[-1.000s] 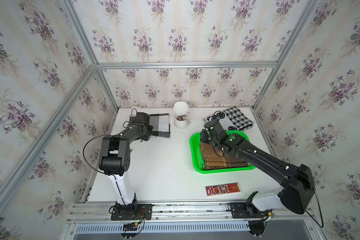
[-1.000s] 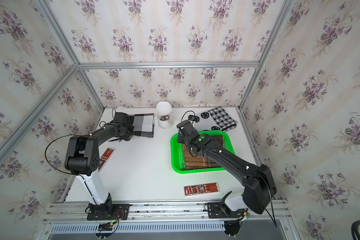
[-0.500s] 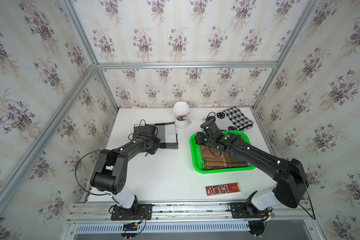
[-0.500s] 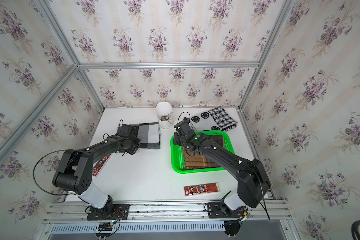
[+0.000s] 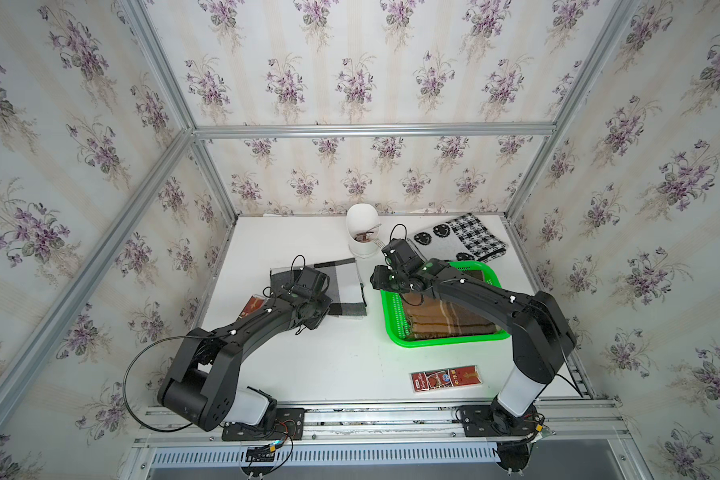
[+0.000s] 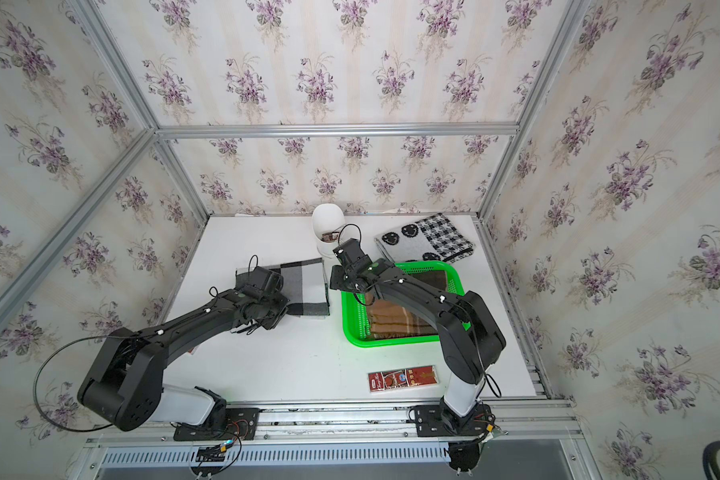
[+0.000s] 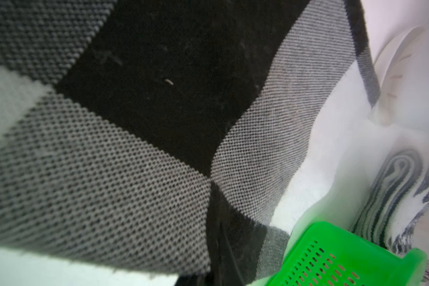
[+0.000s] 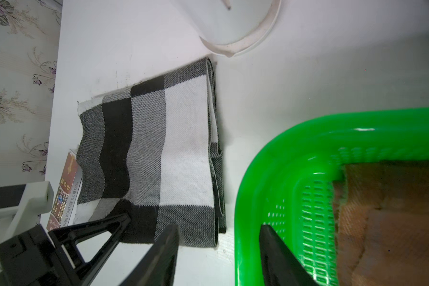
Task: Put the folded scarf in the basket
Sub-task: Move the scarf to the center of the board, then adjust the basket at the center of the board.
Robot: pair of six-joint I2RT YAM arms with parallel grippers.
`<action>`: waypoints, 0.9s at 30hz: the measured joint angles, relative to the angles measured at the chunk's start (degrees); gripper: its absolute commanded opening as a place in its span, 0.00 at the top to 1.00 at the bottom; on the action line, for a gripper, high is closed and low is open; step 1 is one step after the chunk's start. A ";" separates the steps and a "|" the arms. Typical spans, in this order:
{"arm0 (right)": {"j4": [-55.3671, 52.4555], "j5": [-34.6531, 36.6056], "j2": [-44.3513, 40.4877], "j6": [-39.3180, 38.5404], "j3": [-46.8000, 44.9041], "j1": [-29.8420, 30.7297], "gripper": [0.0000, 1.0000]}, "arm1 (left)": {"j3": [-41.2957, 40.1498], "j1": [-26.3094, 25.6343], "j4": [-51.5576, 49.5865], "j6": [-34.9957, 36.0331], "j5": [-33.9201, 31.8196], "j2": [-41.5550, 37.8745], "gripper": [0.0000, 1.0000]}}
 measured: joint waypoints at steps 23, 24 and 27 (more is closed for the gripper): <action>-8.13 -1.25 15.91 0.02 15.41 7.52 0.42 | -3.74 -9.25 -14.29 -2.43 -8.52 -23.10 0.25; -8.44 -0.92 15.89 0.74 14.88 7.91 0.42 | -2.73 -7.74 -15.82 -1.09 -9.27 -24.11 0.25; -9.49 0.87 15.65 3.48 11.76 8.15 0.41 | -1.95 0.46 -18.91 3.80 -9.14 -25.88 0.24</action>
